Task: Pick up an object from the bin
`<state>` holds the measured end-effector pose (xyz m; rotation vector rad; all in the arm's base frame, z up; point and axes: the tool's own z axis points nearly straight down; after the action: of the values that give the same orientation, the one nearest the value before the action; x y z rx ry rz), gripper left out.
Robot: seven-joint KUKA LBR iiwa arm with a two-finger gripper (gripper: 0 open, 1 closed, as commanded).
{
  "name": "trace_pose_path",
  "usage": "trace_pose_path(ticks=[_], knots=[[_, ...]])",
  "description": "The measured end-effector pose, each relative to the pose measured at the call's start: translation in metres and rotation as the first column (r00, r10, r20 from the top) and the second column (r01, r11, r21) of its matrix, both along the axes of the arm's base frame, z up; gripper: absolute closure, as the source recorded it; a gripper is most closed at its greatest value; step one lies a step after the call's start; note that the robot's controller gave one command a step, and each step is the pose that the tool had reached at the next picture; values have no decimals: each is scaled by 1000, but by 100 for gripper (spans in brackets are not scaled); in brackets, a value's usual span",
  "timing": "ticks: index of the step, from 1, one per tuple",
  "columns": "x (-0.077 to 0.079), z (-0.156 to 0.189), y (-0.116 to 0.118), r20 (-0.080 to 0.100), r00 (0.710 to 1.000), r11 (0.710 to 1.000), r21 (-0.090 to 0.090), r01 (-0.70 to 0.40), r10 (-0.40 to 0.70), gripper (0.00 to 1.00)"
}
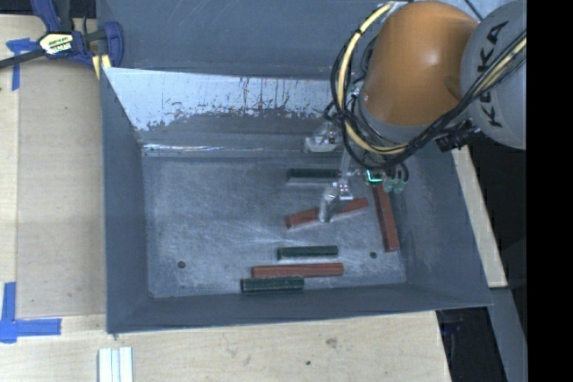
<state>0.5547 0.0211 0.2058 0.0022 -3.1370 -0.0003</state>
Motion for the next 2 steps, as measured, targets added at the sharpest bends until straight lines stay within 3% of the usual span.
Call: trace_pose_path(ticks=[1, 2], knots=[[2, 4, 0, 8, 1000, 1000, 0, 1, -1, 0], [0, -37, -6, 16, 1000, 1000, 0, -4, 4, 0]])
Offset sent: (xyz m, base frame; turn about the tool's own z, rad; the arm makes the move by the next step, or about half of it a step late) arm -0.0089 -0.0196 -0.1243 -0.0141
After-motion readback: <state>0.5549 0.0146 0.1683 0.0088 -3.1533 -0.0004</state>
